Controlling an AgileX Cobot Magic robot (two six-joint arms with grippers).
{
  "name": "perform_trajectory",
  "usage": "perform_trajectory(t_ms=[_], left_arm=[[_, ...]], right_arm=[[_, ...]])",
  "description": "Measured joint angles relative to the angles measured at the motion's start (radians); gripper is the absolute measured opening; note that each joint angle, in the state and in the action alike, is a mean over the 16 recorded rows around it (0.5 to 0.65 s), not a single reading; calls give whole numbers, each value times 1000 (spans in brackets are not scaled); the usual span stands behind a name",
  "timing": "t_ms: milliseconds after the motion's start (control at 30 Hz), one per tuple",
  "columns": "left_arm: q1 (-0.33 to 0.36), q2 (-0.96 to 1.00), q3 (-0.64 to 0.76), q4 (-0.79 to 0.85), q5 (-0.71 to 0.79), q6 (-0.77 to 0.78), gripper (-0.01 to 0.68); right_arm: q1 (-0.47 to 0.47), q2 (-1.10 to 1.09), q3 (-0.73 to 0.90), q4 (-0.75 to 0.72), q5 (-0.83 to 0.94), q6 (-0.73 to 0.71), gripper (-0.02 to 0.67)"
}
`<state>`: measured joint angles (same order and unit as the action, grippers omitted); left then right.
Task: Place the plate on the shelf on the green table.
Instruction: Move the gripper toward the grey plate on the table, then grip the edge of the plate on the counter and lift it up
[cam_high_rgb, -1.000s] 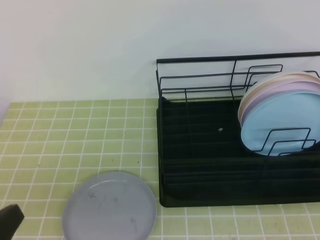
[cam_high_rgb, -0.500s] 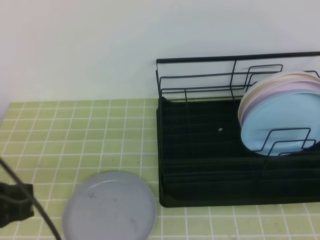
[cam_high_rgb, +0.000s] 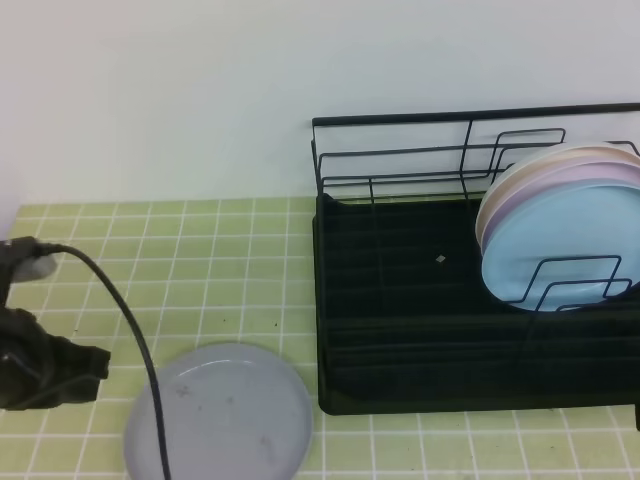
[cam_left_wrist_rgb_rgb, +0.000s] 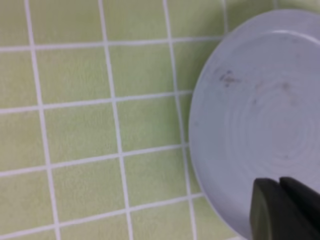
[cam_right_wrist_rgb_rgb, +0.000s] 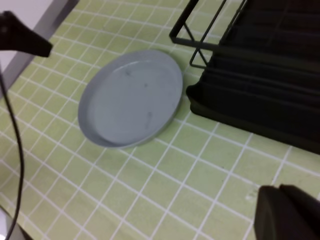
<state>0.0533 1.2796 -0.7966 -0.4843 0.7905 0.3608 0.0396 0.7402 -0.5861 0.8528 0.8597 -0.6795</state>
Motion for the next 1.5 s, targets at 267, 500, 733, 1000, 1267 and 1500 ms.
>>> perform_trajectory(t_ms=[267,500,733,1000,1267,1500], left_arm=[[0,179,-41,-7,-20,-11,108],[0,268,-51,-54,-62,34,170],[0,334,-53,-113,-98,110,179],[0,393,-55,-161,-123,166,179],[0,441,-60,-205,-136,202,179],[0,479,-63,-242,-144,233,156]], right_arm=[[0,3,0,4,39,-1,-2],[0,4,0,-4,56,-1,-2],[0,3,0,-26,62,-1,-2],[0,3,0,-54,67,-1,-2],[0,3,0,-69,76,-2,-2],[0,3,0,-84,84,-1,-2]])
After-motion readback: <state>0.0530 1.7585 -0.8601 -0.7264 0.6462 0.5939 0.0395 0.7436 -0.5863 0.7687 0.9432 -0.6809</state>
